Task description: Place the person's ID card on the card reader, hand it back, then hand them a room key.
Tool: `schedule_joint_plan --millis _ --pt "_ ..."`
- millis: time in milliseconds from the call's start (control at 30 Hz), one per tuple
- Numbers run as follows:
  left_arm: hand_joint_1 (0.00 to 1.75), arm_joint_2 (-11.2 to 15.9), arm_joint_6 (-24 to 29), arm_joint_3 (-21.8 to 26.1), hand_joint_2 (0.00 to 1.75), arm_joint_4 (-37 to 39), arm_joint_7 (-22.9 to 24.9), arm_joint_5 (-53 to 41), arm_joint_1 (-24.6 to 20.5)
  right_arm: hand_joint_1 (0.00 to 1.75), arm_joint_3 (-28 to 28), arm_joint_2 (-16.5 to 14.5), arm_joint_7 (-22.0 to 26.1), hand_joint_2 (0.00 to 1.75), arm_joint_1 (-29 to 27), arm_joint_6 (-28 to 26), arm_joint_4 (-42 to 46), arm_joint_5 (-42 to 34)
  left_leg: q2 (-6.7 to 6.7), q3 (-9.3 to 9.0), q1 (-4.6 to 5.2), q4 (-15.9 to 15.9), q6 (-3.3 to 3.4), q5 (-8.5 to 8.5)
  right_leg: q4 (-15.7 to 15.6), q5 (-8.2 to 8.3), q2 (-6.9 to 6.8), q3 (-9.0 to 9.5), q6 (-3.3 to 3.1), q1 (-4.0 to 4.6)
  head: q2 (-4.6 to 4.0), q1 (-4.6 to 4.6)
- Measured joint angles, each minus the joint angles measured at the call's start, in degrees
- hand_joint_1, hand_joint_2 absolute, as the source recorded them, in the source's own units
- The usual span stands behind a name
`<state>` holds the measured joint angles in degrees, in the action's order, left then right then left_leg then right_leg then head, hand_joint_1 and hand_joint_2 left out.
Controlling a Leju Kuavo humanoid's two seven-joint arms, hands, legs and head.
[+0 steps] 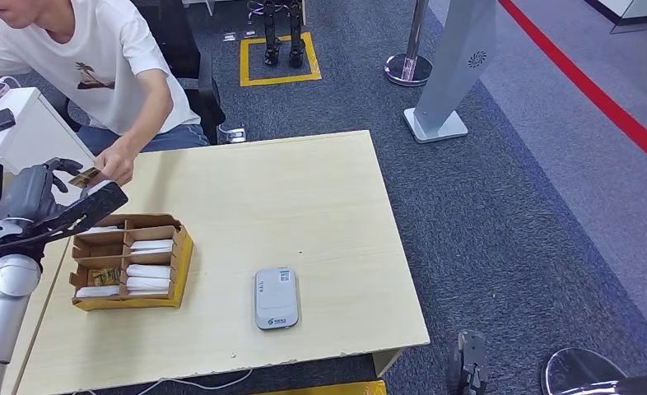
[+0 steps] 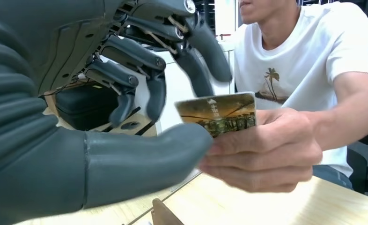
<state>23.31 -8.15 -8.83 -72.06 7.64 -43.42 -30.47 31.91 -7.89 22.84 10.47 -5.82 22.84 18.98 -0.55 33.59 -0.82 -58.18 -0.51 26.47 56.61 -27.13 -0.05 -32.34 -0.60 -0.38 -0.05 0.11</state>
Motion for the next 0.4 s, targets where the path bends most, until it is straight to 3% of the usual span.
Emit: schedule_joint_plan --millis 400 --pt "0.00 0.08 0.76 0.00 0.00 -3.27 -0.37 1.33 0.63 0.00 0.02 0.02 0.20 0.00 -0.63 -0.10 0.02 -0.68 0.00 0.00 0.00 0.00 0.00 0.00 0.02 0.00 -0.01 0.02 0.00 0.00 0.00 0.00"
